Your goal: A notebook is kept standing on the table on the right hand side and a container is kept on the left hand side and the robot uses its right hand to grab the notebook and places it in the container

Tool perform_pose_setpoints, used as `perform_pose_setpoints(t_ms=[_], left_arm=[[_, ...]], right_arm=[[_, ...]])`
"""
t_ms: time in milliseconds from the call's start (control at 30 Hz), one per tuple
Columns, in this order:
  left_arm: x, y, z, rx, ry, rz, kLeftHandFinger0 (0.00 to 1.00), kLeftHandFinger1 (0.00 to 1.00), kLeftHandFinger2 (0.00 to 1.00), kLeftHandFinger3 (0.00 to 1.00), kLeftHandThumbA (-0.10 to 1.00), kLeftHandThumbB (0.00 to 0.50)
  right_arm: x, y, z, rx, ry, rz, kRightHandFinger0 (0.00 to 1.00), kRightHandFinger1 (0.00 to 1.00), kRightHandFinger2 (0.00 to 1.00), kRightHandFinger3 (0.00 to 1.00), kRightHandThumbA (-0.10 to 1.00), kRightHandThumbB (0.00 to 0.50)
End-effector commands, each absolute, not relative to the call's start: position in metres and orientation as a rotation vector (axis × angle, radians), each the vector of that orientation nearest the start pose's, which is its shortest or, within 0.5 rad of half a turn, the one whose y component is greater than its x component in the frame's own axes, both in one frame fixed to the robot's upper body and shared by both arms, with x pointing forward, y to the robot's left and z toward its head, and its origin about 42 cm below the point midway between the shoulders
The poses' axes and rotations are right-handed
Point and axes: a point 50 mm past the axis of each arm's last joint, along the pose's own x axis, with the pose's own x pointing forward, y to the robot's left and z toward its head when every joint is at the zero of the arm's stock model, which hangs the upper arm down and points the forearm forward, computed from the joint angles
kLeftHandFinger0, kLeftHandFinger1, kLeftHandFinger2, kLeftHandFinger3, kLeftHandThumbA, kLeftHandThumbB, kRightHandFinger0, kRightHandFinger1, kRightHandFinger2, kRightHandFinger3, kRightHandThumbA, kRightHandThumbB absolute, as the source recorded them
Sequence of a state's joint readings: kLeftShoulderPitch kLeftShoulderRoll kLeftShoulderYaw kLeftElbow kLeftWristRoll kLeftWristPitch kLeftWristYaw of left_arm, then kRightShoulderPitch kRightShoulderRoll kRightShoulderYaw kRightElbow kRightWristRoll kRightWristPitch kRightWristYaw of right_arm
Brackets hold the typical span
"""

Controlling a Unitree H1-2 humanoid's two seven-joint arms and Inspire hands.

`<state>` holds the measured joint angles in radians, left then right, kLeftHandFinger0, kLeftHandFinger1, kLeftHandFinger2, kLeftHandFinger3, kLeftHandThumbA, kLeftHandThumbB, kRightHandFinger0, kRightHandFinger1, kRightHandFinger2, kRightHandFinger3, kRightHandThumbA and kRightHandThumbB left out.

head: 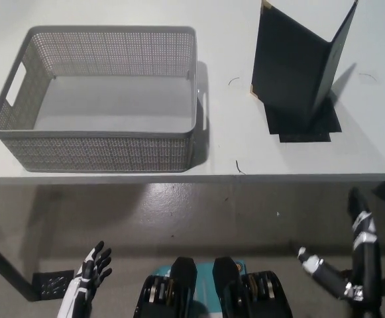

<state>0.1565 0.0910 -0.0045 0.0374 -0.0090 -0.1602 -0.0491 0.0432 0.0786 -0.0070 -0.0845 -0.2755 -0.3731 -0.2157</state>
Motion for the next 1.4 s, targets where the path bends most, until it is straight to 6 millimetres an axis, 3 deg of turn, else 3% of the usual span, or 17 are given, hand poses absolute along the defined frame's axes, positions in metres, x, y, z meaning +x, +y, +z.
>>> perform_pose_setpoints(t_ms=[0, 333, 433, 467, 600, 667, 767, 900, 933, 967, 1233, 1367], left_arm=[[0.226, 0.247, 0.069, 0.097, -0.036, -0.040, 1.00, 1.00, 1.00, 1.00, 1.00, 0.098], [0.226, 0.248, 0.066, 0.112, -0.036, -0.034, 1.00, 1.00, 1.00, 1.00, 1.00, 0.095], [0.226, 0.248, 0.065, 0.104, -0.031, -0.042, 1.00, 1.00, 1.00, 1.00, 1.00, 0.082], [0.224, 0.247, 0.064, 0.113, -0.021, -0.044, 1.00, 1.00, 1.00, 1.00, 1.00, 0.092], [0.224, 0.247, 0.060, 0.107, -0.017, -0.045, 1.00, 1.00, 1.00, 1.00, 1.00, 0.097], [0.223, 0.247, 0.059, 0.110, -0.013, -0.037, 1.00, 1.00, 1.00, 1.00, 1.00, 0.092], [0.221, 0.248, 0.057, 0.107, -0.013, -0.036, 1.00, 1.00, 1.00, 1.00, 1.00, 0.082], [0.219, 0.247, 0.056, 0.110, -0.007, -0.035, 1.00, 1.00, 1.00, 1.00, 1.00, 0.090], [0.219, 0.247, 0.057, 0.110, -0.008, -0.032, 1.00, 1.00, 1.00, 1.00, 1.00, 0.088], [0.216, 0.249, 0.056, 0.109, -0.006, -0.027, 1.00, 1.00, 1.00, 1.00, 1.00, 0.078], [0.210, 0.250, 0.051, 0.114, 0.008, -0.033, 1.00, 1.00, 1.00, 1.00, 1.00, 0.080], [0.206, 0.249, 0.050, 0.097, 0.012, -0.027, 1.00, 1.00, 1.00, 1.00, 1.00, 0.085]], right_arm=[[0.286, -0.197, 0.165, -0.151, -0.531, -0.251, 1.00, 1.00, 1.00, 1.00, 0.98, 0.500], [0.342, -0.197, 0.187, -0.134, -0.477, -0.265, 1.00, 1.00, 1.00, 1.00, 1.00, 0.500], [0.353, -0.198, 0.191, -0.148, -0.460, -0.262, 1.00, 1.00, 1.00, 1.00, 1.00, 0.476], [0.362, -0.199, 0.190, -0.127, -0.426, -0.258, 1.00, 1.00, 1.00, 1.00, 1.00, 0.500], [0.379, -0.199, 0.188, -0.103, -0.407, -0.256, 1.00, 1.00, 1.00, 1.00, 1.00, 0.500], [0.389, -0.196, 0.189, -0.089, -0.399, -0.255, 1.00, 1.00, 1.00, 1.00, 1.00, 0.468], [0.399, -0.192, 0.188, -0.069, -0.374, -0.268, 1.00, 1.00, 1.00, 1.00, 1.00, 0.467], [0.419, -0.193, 0.175, 0.011, -0.308, -0.267, 1.00, 1.00, 1.00, 1.00, 1.00, 0.459], [0.423, -0.195, 0.172, 0.042, -0.285, -0.269, 1.00, 1.00, 1.00, 1.00, 1.00, 0.479], [0.426, -0.193, 0.168, 0.065, -0.266, -0.267, 1.00, 1.00, 1.00, 1.00, 1.00, 0.494], [0.449, -0.198, 0.163, 0.126, -0.233, -0.289, 1.00, 1.00, 1.00, 1.00, 1.00, 0.459], [0.454, -0.203, 0.163, 0.148, -0.220, -0.308, 1.00, 1.00, 1.00, 1.00, 1.00, 0.465]])
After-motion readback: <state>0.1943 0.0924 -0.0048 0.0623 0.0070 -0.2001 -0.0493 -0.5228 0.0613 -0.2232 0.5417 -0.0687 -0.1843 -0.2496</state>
